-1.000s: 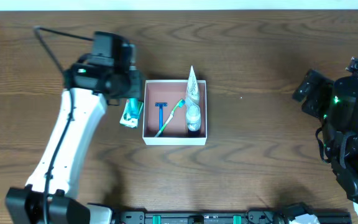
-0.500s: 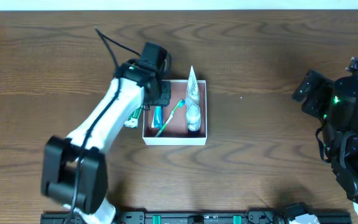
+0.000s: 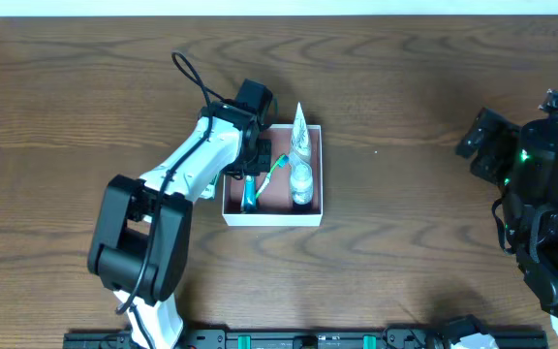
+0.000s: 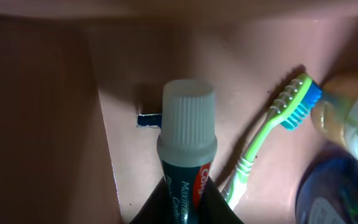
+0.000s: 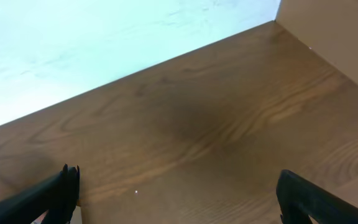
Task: Pack container
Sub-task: 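Lower the toothpaste tube into the box and open the left gripper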
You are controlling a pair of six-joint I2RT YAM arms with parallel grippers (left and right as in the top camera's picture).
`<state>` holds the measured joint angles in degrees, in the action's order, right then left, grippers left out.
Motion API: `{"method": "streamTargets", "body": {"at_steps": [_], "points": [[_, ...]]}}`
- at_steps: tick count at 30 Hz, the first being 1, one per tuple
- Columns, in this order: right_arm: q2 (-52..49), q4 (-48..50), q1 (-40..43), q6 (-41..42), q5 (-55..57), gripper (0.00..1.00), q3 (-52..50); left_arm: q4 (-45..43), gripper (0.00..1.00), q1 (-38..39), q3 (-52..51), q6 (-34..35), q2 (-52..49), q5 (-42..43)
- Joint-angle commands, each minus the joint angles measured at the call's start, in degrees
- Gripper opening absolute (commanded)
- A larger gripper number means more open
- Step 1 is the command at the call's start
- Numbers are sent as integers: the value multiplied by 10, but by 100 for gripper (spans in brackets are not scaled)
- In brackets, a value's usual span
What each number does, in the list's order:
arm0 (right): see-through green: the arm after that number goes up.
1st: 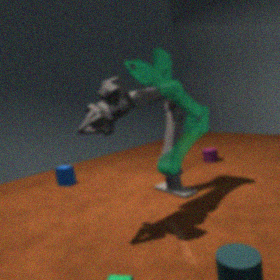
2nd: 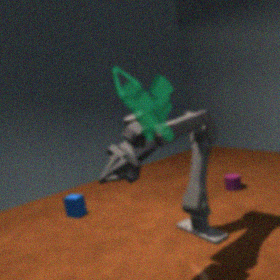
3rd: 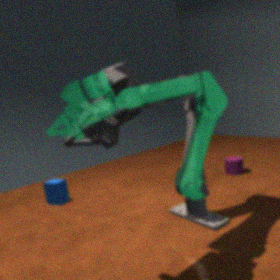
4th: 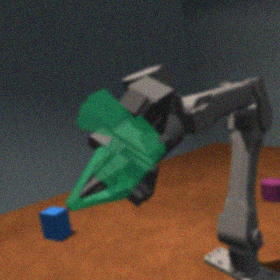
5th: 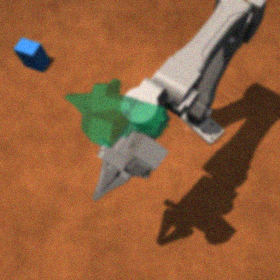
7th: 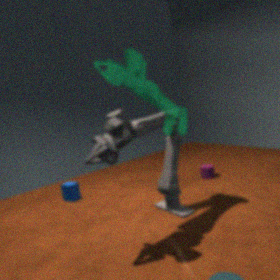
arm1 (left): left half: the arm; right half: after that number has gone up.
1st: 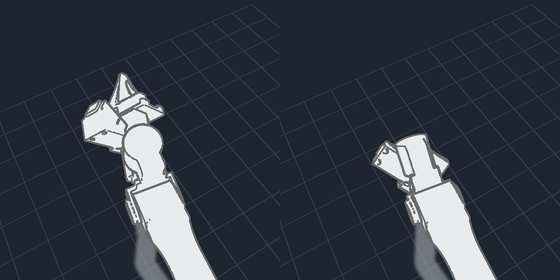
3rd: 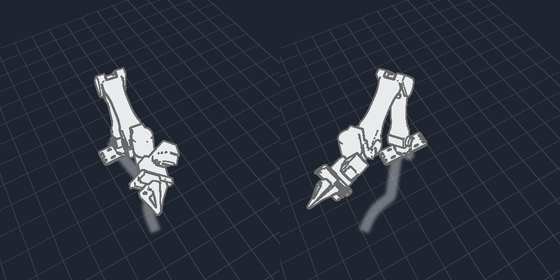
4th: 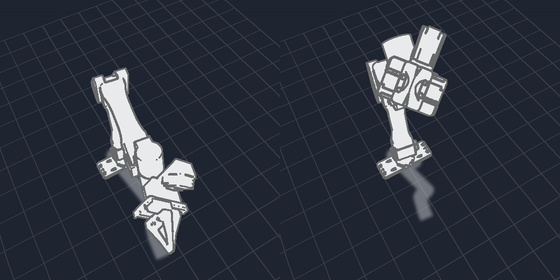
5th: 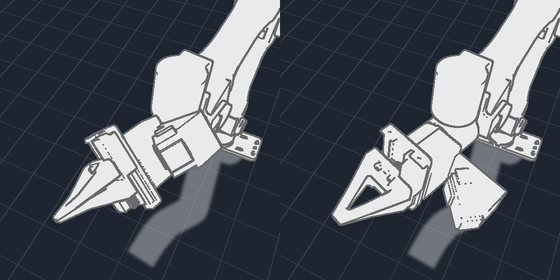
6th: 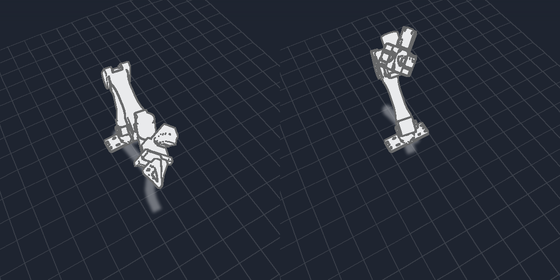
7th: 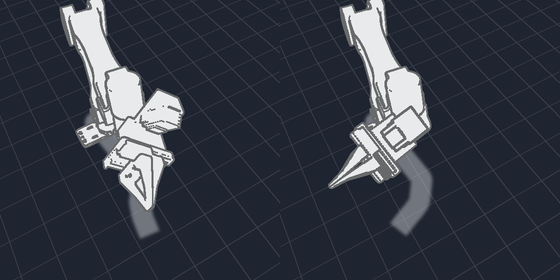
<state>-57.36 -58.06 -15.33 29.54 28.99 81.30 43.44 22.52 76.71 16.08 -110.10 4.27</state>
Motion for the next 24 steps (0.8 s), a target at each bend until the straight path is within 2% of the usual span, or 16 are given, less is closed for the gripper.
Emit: {"method": "streamTargets", "body": {"at_steps": [1,5,11,14,17,20,24], "points": [[-1,-1,7,2,8,99,3,2,12,1,3,5,38,-9],[-1,-1,7,2,8,99,3,2,17,1,3,5,73,-9],[-3,-1,7,2,8,99,3,11,44,-1,4,5,141,-9],[-3,-1,7,2,8,99,3,31,44,-7,4,-17,171,-20],[-3,-1,7,2,8,99,3,73,45,-23,4,-19,194,-94],[-3,-1,7,2,8,99,3,111,53,-62,4,-19,203,-159],[-3,-1,7,2,8,99,3,118,58,-145,3,-42,197,-137]]}}
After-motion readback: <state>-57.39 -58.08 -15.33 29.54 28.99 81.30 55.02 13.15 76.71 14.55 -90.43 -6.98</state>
